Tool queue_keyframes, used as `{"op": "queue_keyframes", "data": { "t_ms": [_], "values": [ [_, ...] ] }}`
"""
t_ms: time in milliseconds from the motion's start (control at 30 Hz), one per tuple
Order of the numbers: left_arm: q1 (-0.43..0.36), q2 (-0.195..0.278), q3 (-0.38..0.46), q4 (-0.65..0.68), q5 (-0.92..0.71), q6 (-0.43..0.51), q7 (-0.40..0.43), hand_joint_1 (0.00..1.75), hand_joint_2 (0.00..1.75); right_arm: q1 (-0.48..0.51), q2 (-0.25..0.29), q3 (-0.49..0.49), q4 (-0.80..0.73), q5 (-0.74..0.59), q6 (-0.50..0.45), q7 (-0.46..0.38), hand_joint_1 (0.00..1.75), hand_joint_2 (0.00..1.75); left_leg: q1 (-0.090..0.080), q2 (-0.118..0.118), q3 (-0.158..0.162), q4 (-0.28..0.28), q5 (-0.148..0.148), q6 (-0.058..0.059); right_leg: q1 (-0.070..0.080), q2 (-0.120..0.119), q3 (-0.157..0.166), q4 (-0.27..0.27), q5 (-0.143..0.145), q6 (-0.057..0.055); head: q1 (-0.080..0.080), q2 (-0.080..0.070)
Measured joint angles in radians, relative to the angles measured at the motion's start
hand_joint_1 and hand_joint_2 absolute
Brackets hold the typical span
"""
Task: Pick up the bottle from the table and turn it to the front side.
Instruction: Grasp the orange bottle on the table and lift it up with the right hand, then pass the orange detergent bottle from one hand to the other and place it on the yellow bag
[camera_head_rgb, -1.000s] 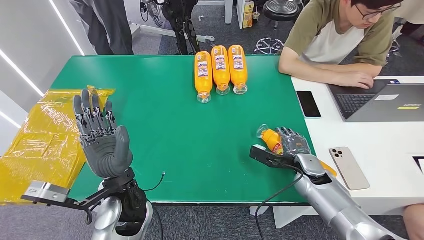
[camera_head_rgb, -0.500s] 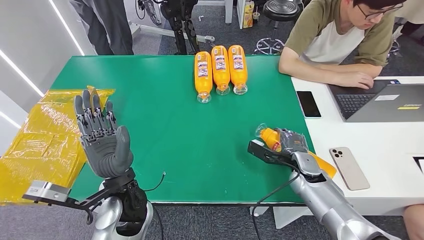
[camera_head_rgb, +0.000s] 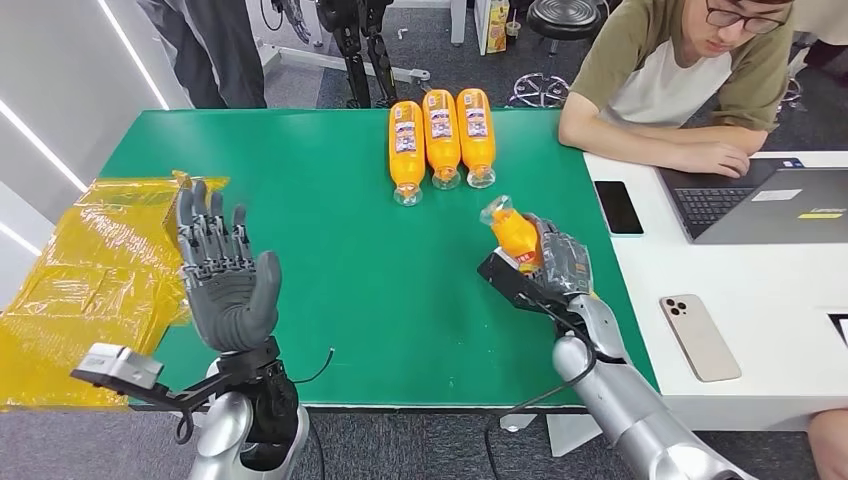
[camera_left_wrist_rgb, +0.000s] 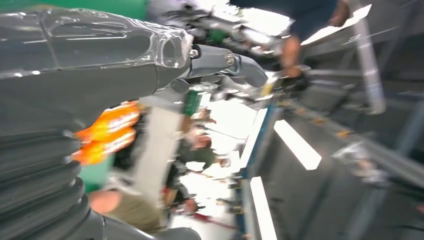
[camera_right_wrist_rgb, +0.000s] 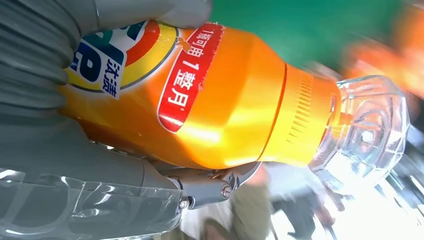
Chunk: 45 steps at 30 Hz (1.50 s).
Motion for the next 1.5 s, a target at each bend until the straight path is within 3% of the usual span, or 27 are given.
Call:
{"op": "queue_keyframes", "data": {
  "t_ms": [133,200,500,733,1033,1500],
  "values": [
    [-0.011,-0.004,-0.001,0.065,-0.011,-0.030,0.018,0.00,1.75,0.021,0.040,-0.005,-0.065,-0.113,-0.181,-0.173,1.75,1.75,0.000,0.000,-0.001,0.000,0.000,0.000,0.000,0.000,-0.002,0.000,0.000,0.000,0.000,0.000],
    [-0.019,-0.006,-0.001,0.094,-0.011,-0.049,0.024,0.00,1.75,0.037,0.061,-0.006,-0.101,-0.132,-0.226,-0.236,1.75,1.75,0.000,0.000,-0.003,0.000,0.000,0.000,0.000,0.001,-0.003,0.000,0.000,0.000,0.000,0.000],
    [-0.054,-0.011,-0.017,0.170,0.000,-0.103,0.044,0.00,1.75,0.080,0.123,-0.012,-0.181,-0.140,-0.234,-0.336,1.75,1.75,0.000,0.001,-0.005,0.000,0.000,-0.001,0.000,0.001,-0.006,0.000,-0.001,0.000,0.000,0.000],
    [-0.087,-0.017,-0.046,0.220,-0.004,-0.195,0.040,0.00,1.75,0.064,0.142,0.075,-0.176,-0.190,-0.152,-0.333,1.75,1.75,0.000,0.001,-0.005,0.000,0.000,-0.001,0.000,0.001,-0.006,0.000,-0.001,0.000,0.000,0.000],
    [-0.159,-0.033,-0.074,0.300,0.007,-0.218,0.008,0.00,1.75,-0.005,0.143,0.210,-0.152,-0.172,-0.018,-0.350,1.75,1.75,0.000,0.000,-0.006,0.000,0.000,-0.001,0.000,0.001,-0.006,0.001,-0.001,0.000,0.000,0.000],
    [-0.176,-0.034,-0.074,0.312,0.011,-0.217,0.024,0.00,1.75,-0.062,0.170,0.260,-0.151,-0.122,0.059,-0.342,1.75,1.75,0.000,-0.001,-0.007,0.000,0.000,-0.001,0.000,0.000,-0.007,0.001,-0.001,0.000,0.000,0.000]
  ]
}}
